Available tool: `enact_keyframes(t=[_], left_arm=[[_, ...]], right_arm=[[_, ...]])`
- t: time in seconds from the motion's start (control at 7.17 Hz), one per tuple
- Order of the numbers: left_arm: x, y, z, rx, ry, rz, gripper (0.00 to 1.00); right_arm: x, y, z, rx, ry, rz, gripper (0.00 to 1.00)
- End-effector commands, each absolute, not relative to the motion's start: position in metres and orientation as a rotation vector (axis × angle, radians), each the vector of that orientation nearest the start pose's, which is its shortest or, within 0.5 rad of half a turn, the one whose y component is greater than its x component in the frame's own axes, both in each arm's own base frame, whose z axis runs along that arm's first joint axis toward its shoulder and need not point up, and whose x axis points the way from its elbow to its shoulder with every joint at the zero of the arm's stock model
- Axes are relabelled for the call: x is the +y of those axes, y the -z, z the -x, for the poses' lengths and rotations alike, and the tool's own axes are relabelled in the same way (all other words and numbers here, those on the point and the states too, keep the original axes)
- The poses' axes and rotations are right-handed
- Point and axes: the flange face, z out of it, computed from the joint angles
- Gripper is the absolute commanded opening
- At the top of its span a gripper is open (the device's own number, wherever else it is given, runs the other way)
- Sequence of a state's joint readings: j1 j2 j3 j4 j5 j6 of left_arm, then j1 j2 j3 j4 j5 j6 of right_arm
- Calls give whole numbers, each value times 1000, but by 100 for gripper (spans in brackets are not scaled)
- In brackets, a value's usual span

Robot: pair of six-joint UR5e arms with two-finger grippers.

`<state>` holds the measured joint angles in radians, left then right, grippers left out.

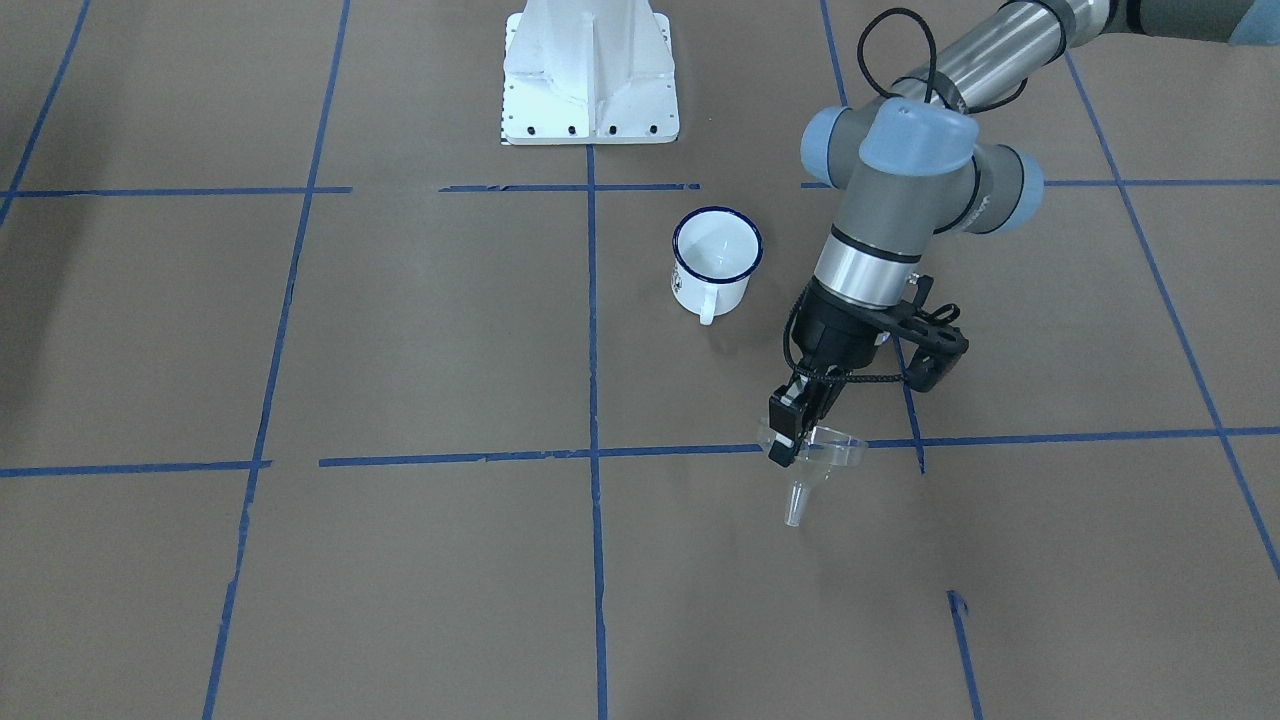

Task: Place funnel on cup
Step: 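Move the left gripper to the glass funnel and grasp its rim, then lift the glass funnel and carry it over the white mug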

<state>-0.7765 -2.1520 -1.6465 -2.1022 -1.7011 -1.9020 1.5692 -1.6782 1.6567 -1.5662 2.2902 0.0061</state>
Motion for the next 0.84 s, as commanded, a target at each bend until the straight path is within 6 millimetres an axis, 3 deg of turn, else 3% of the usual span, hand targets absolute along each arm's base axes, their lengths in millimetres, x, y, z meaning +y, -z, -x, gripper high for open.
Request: enact_keyframes(t=[0.0, 0.28, 0.42, 0.56, 0.7], left_arm=[[-512, -163, -354, 1156, 837, -131, 0], [-476, -132, -334, 1051, 685, -65, 0], [-471, -120, -335, 996, 679, -32, 0], [-451, -101, -344, 920, 607, -9, 0], [-428, -84, -366, 846, 489, 4, 0]], right_arm=[[-445, -670, -67, -719, -10, 19, 100], [-445, -670, -67, -719, -10, 19, 100], [-445, -670, -67, -719, -10, 19, 100], [-445, -670, -67, -719, -10, 19, 100], [-445, -670, -67, -719, -10, 19, 100]])
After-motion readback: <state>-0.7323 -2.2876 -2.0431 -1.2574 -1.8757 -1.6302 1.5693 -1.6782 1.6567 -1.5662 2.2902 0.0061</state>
